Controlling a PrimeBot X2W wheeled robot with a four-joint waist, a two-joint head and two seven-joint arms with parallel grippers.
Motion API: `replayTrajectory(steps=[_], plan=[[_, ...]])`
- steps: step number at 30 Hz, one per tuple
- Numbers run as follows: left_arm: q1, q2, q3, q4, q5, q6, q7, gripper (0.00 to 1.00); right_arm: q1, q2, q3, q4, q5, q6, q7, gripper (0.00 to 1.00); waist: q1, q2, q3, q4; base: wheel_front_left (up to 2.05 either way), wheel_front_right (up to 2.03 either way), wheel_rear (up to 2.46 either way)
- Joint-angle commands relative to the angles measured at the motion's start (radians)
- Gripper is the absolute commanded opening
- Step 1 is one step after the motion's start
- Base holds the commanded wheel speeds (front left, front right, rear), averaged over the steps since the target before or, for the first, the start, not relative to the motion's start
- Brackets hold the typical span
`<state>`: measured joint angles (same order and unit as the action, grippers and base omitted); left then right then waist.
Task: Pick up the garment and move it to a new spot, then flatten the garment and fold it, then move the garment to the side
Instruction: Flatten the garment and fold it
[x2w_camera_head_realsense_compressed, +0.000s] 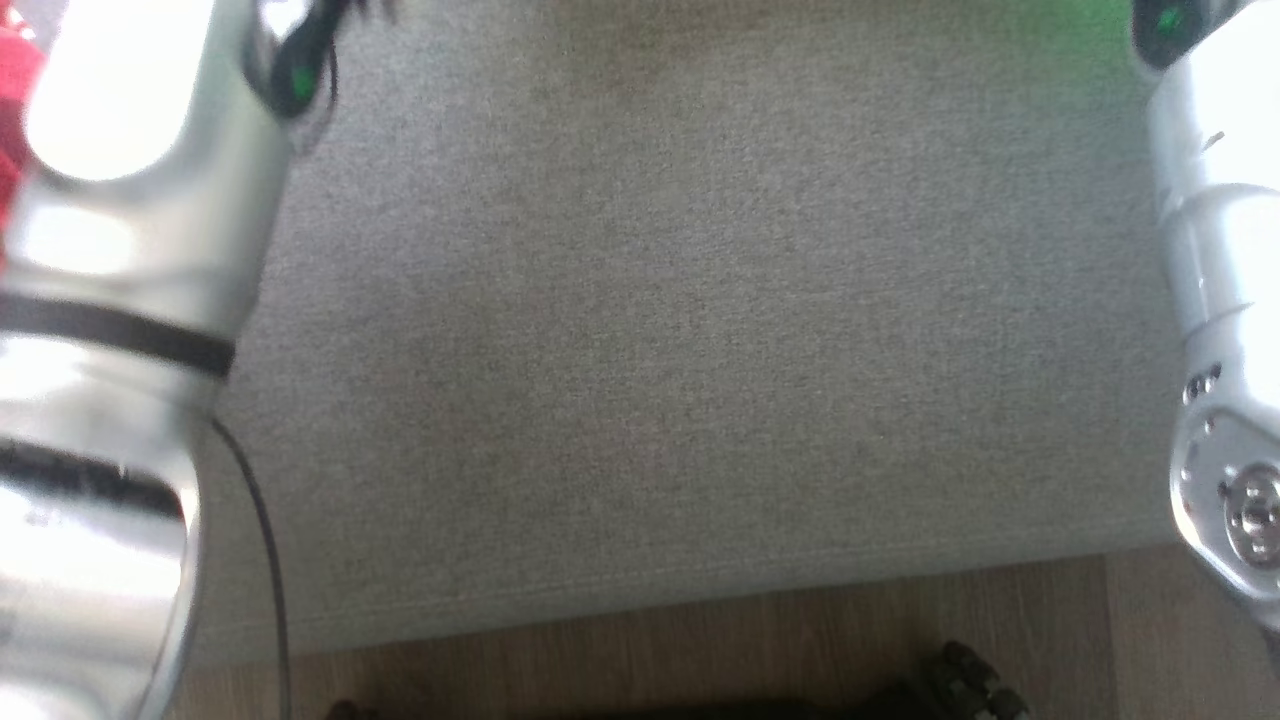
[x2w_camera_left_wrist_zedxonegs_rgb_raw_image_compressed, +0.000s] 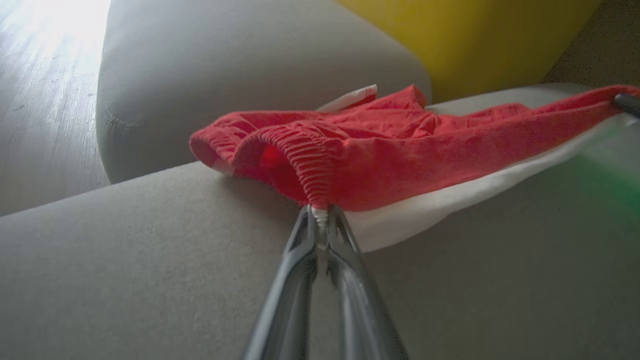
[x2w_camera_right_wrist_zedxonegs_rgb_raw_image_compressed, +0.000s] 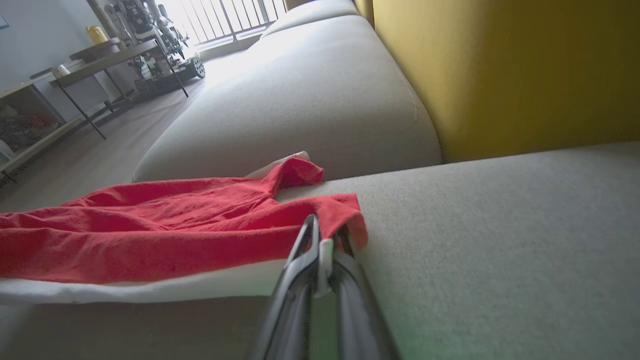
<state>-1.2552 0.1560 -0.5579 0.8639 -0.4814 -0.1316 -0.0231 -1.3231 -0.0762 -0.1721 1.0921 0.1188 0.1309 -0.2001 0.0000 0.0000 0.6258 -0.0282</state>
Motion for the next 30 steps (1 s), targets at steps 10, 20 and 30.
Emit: replayTrajectory(steps=[10,20,30], plan=[[0.133,0.15,-0.235,-0.081,-0.088,0.001,0.031,0.0,0.101,-0.079,0.138,0.108,0.021,0.0,0.12,0.0,0.0,0.0,-0.119,0.008,0.0,0.0,0.0],[0.224,0.191,-0.34,-0.055,-0.123,0.001,-0.026,0.0,0.186,-0.134,0.232,0.16,0.03,0.0,0.215,0.0,0.0,0.0,-0.228,0.002,0.0,0.0,0.0],[0.367,0.21,-0.398,-0.052,-0.182,0.001,-0.058,0.0,0.299,-0.144,0.381,0.147,0.125,0.0,0.359,0.0,0.0,0.0,-0.342,-0.013,0.0,0.0,0.0]])
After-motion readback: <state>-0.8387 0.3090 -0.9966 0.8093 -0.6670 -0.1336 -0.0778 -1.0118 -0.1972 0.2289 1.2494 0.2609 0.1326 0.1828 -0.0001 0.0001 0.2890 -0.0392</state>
